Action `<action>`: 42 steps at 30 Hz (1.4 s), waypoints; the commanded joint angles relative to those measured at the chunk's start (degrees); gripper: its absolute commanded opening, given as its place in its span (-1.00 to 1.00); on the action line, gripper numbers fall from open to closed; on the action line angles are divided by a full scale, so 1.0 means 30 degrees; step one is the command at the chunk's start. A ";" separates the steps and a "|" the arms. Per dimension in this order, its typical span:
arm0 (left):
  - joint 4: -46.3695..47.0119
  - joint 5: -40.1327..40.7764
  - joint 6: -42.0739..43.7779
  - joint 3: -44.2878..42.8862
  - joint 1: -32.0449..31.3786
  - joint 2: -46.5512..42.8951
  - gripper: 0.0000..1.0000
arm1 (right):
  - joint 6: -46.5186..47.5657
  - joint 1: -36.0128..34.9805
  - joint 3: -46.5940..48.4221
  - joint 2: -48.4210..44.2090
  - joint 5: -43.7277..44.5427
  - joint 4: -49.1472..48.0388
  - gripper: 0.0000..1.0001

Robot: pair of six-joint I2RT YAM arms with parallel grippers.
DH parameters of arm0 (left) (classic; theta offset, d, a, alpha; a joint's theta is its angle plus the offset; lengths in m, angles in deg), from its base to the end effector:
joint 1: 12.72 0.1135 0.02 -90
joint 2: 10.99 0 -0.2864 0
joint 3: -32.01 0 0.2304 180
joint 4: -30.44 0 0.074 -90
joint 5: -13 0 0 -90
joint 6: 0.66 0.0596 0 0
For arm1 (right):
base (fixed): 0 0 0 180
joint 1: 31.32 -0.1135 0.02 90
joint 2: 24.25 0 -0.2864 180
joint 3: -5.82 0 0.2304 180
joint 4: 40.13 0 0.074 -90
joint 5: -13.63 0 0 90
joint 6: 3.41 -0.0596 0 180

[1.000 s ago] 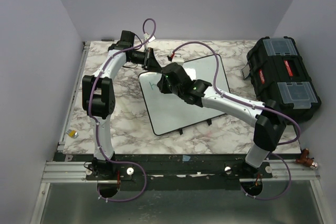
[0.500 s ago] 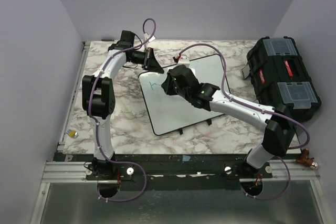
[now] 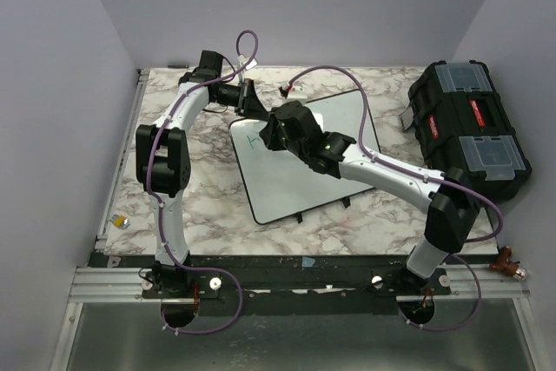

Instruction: Write a sentence on the whiteboard

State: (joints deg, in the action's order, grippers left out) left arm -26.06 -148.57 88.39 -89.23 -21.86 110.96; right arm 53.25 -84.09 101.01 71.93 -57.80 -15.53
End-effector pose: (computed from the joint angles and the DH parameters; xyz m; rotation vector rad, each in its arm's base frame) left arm 0.4375 -0.1277 0.2756 0.6227 2.1617 -1.6370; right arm 0.2564 0.3061 0.3379 -0.1372 2.0457 0.6334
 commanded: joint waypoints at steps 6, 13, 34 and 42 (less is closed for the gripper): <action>0.0920 0.1249 0.0960 0.0036 -0.0203 -0.0894 -1.00 | 0.0508 0.0019 0.0892 0.1093 0.0957 -0.0009 -0.99; 0.0795 0.1298 0.1131 0.0051 -0.0203 -0.0924 -1.00 | 0.0562 0.0035 0.0129 0.0922 0.1007 0.0023 -0.99; 0.0823 0.1357 0.1079 -0.0008 -0.0203 -0.0894 -1.00 | -0.0484 0.0039 -0.2743 -0.0446 -0.0150 0.0346 -0.99; 0.0824 0.1373 0.1049 0.0021 -0.0203 -0.0880 -1.00 | -0.0579 0.0026 -0.2780 -0.1097 -0.0669 0.0548 -0.99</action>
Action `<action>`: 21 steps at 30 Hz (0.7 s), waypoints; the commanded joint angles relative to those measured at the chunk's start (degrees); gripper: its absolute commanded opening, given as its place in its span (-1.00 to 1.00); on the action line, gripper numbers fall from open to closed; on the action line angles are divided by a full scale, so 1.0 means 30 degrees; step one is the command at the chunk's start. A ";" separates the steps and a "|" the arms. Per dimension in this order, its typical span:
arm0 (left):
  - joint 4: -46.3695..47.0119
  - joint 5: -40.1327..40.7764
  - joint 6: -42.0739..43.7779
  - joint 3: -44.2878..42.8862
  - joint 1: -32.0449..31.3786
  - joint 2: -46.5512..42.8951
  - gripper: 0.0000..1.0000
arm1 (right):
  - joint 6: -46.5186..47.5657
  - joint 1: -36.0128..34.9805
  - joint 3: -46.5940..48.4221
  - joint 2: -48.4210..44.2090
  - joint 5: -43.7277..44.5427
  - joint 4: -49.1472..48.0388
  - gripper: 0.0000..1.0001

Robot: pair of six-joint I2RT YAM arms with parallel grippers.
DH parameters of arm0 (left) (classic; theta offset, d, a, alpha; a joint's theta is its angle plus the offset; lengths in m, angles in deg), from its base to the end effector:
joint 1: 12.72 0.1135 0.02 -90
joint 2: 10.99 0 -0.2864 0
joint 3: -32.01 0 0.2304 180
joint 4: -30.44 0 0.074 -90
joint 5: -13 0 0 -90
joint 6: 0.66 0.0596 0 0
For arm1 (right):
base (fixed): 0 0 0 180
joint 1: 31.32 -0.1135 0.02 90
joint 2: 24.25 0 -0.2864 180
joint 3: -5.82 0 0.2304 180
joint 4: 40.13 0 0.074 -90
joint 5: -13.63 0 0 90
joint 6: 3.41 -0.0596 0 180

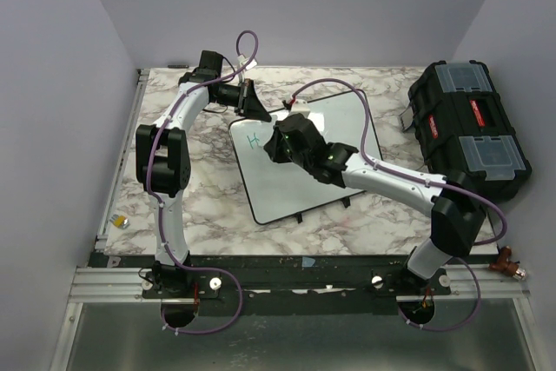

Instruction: Write a sentence on the whiteboard

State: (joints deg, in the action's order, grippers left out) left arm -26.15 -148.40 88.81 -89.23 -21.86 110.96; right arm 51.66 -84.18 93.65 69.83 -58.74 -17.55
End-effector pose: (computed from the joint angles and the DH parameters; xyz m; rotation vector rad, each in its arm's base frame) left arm 0.4375 -0.1276 0.2754 0.6280 2.1602 -1.6306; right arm 0.2462 0.2952 0.3110 -0.1371 2.1042 0.6258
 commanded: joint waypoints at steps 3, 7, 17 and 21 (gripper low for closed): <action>0.0854 0.1329 0.0896 0.0021 -0.0203 -0.0907 -1.00 | -0.0039 0.0070 -0.0249 -0.1002 -0.0837 0.1233 -0.99; 0.0868 0.1328 0.0936 0.0051 -0.0202 -0.0924 -1.00 | 0.0367 0.0068 -0.0628 -0.1983 -0.1451 0.0584 -0.99; 0.0956 0.1370 0.0940 0.0021 -0.0203 -0.0924 -1.00 | 0.1285 0.0086 -0.2221 -0.3387 0.0246 -0.0913 -0.99; 0.1000 0.1677 0.0916 0.0020 -0.0203 -0.1026 -1.00 | 0.1723 0.0165 -0.1907 -0.3019 0.0275 -0.0803 -0.86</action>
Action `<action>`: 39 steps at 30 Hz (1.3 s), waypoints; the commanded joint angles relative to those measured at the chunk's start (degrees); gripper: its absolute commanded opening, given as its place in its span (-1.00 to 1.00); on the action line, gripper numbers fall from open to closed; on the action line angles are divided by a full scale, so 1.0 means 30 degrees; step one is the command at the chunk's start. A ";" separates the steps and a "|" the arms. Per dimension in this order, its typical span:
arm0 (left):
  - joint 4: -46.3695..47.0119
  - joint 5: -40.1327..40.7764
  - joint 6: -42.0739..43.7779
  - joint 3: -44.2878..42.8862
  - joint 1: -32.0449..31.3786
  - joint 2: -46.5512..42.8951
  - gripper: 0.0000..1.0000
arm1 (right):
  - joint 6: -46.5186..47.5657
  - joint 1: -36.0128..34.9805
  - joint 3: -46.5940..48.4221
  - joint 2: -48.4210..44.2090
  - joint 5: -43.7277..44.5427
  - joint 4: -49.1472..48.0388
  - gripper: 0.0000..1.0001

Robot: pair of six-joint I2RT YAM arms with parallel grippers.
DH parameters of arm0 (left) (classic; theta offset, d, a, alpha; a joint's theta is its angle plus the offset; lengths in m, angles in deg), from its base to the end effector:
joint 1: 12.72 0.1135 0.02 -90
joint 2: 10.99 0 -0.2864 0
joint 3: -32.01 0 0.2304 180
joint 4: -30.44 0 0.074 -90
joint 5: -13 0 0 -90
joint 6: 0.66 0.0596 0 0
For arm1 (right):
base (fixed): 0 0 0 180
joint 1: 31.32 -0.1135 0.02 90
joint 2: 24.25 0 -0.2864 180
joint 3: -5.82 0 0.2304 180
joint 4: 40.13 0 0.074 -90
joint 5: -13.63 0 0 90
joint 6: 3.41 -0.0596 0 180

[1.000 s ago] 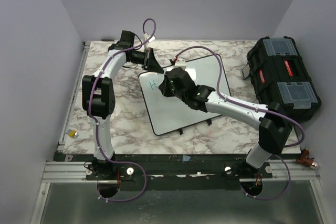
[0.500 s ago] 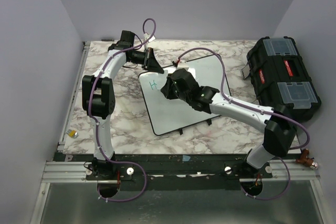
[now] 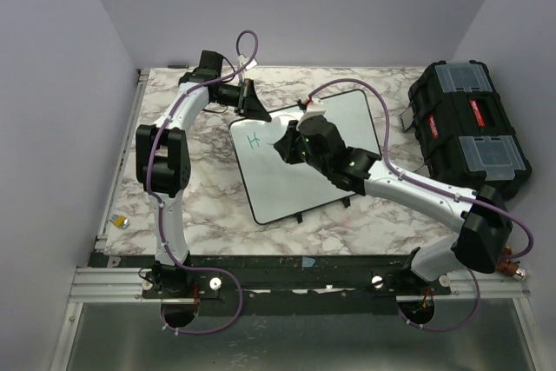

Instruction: Write a sentence on the whiteboard

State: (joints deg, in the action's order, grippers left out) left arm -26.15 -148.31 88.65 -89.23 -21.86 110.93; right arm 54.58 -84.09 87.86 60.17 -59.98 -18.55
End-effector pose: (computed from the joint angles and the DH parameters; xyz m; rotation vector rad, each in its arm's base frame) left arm 0.4374 -0.1276 0.2755 0.6251 2.1626 -1.6299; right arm 0.2204 0.2623 0.3357 -0.1785 2.0267 0.6721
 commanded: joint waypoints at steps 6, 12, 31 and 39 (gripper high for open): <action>0.1029 0.1647 0.1079 0.0093 -0.0203 -0.1121 -1.00 | 0.1398 0.0210 0.0100 0.0414 0.1176 -0.0629 -0.99; 0.1087 0.1563 0.1079 0.0080 -0.0203 -0.1151 -1.00 | 0.2278 0.0218 0.0439 0.0828 0.1752 -0.0676 -0.99; 0.1088 0.1541 0.1150 0.0199 -0.0203 -0.1209 -1.00 | 0.2776 0.0218 0.2697 0.3433 0.1156 -0.1318 -0.99; 0.1044 0.1519 0.1196 0.0226 -0.0203 -0.1239 -1.00 | 0.2704 0.0218 0.2615 0.3807 0.0705 -0.1131 -0.99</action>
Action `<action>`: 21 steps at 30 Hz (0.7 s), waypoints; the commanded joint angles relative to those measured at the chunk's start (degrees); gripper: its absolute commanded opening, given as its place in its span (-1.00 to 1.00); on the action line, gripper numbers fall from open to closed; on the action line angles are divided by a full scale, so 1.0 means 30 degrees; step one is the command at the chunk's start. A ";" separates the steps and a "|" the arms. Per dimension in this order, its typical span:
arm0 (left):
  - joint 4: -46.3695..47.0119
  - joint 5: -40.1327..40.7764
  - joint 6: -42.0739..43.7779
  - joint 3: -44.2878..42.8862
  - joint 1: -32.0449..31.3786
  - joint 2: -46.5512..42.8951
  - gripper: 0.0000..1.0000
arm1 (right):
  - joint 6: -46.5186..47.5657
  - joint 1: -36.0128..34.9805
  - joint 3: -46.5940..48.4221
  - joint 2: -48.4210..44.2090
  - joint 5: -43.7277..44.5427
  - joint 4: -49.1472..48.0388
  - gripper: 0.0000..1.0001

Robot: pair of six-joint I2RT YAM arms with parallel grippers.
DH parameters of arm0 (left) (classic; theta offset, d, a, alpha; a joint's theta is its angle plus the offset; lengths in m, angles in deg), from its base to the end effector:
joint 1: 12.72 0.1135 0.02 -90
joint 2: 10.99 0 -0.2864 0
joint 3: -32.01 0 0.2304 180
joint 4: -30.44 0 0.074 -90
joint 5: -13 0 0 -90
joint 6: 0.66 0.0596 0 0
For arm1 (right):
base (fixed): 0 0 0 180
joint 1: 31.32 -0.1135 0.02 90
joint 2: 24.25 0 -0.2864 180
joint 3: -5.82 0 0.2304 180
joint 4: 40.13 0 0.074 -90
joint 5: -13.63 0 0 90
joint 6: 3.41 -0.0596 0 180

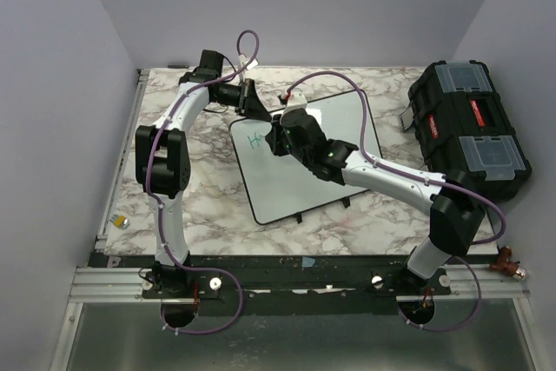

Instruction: Write a sentence on the whiteboard

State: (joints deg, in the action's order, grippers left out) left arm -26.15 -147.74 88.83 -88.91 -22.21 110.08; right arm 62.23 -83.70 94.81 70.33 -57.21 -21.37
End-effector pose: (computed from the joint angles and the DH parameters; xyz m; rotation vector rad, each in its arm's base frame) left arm 0.4341 -0.1296 0.2799 0.6381 2.1595 -1.6152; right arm 0.2541 0.2977 0.3228 -0.2727 1.9920 0.5359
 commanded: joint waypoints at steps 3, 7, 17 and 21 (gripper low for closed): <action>0.1058 0.1355 0.1138 0.0088 -0.0086 -0.0911 -1.00 | -0.0012 0.0086 -0.0108 0.0267 -0.0507 -0.0074 -0.99; 0.1058 0.1345 0.1111 0.0081 -0.0086 -0.0918 -1.00 | -0.0240 0.0086 -0.0724 -0.0083 -0.0815 0.0120 -0.99; 0.1058 0.1380 0.1113 0.0117 -0.0086 -0.0955 -1.00 | -0.0889 0.0060 -0.2063 -0.0993 -0.0638 0.0529 -0.99; 0.1058 0.1373 0.1116 0.0147 -0.0086 -0.0986 -1.00 | -0.1020 0.0084 -0.1962 -0.1250 0.0749 0.0863 -0.99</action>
State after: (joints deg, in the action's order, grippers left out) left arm -26.02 -147.70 89.02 -88.75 -22.21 110.08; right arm 59.83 -83.77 89.87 67.67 -59.79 -21.98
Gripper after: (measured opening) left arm 0.065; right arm 0.124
